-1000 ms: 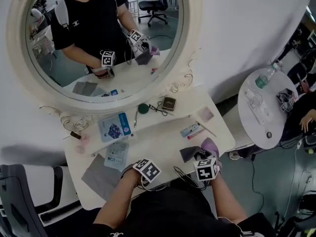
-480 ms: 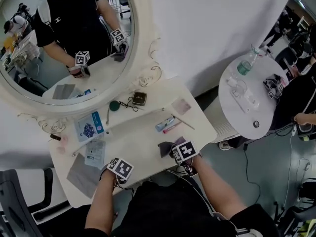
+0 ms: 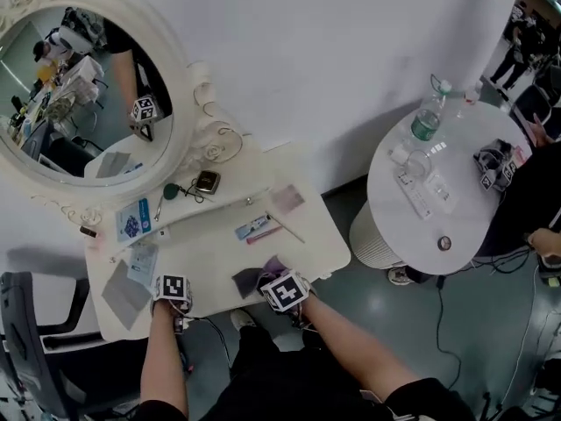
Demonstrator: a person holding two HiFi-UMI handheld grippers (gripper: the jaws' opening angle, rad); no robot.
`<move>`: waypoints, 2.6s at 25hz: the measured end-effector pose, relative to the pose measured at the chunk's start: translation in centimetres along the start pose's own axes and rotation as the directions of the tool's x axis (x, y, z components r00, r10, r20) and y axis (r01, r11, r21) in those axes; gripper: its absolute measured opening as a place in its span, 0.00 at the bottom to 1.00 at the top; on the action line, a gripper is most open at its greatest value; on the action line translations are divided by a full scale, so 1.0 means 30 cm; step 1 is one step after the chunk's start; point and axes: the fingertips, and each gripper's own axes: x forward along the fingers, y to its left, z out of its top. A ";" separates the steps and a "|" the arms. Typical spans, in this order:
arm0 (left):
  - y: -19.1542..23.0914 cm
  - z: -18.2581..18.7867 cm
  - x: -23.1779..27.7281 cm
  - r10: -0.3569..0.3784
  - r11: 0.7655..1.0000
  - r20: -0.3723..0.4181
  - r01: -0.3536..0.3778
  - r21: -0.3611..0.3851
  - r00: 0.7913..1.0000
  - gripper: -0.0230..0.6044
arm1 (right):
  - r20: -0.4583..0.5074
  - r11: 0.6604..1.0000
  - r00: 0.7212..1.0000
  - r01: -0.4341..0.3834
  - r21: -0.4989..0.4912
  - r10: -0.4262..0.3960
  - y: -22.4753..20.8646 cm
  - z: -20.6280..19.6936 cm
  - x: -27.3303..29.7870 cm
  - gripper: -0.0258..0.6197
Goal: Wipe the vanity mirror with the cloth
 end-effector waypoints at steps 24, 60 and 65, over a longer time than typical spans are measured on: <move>-1.442 -1.980 0.014 -0.740 0.530 -0.338 0.195 -0.825 0.581 0.04 | -0.130 0.994 0.986 0.103 -0.025 -0.105 -0.018 0.008 0.032 0.11; -1.796 -1.117 -0.071 -0.618 0.234 0.120 0.327 -0.916 0.777 0.04 | -0.282 0.904 0.936 -0.296 -0.307 0.211 -0.086 -0.045 -0.046 0.11; -1.663 -0.947 -0.110 -0.457 0.240 0.228 0.366 -0.899 0.860 0.04 | -0.260 0.871 0.942 -0.303 -0.387 0.213 -0.058 -0.006 -0.046 0.11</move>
